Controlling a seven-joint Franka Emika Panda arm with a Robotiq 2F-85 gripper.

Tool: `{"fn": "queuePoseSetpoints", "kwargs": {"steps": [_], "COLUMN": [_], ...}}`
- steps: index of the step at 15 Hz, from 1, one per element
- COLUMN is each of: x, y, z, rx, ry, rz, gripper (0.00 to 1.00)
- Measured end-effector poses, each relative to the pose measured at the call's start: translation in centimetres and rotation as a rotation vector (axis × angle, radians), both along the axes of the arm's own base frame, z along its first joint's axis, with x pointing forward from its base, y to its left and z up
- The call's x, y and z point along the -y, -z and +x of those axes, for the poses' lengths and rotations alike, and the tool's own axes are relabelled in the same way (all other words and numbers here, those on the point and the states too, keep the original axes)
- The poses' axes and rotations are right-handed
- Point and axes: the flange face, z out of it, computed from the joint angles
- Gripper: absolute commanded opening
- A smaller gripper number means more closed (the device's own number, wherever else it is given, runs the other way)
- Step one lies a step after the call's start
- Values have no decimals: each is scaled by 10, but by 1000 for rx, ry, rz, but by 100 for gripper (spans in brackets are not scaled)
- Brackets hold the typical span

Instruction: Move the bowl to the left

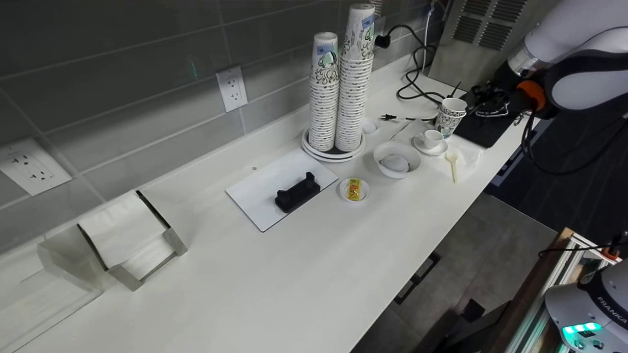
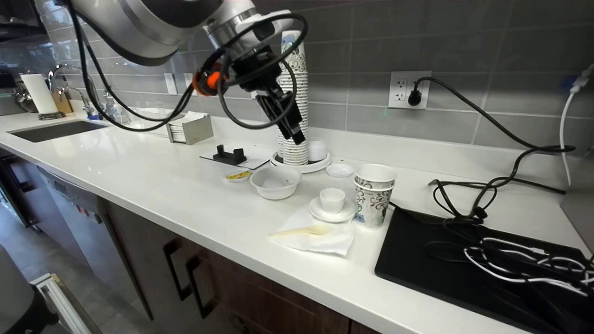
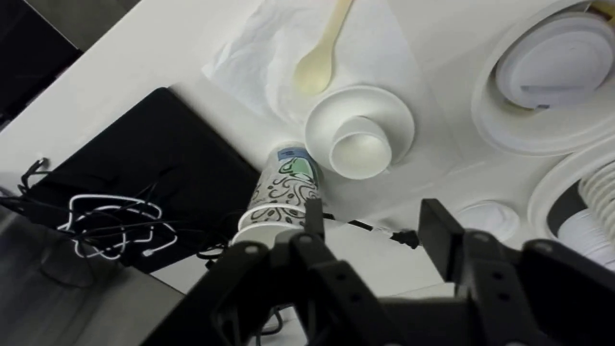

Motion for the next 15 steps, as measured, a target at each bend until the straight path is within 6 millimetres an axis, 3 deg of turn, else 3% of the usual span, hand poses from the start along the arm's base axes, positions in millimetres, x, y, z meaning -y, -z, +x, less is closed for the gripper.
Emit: {"fn": "queuePoseSetpoints", "kwargs": {"steps": [4, 15], "x": [12, 15], "y": [36, 117], "z": [9, 38], "rx": [15, -17], "ry": [106, 327], "rz": [68, 130], "gripper": [0, 1]}}
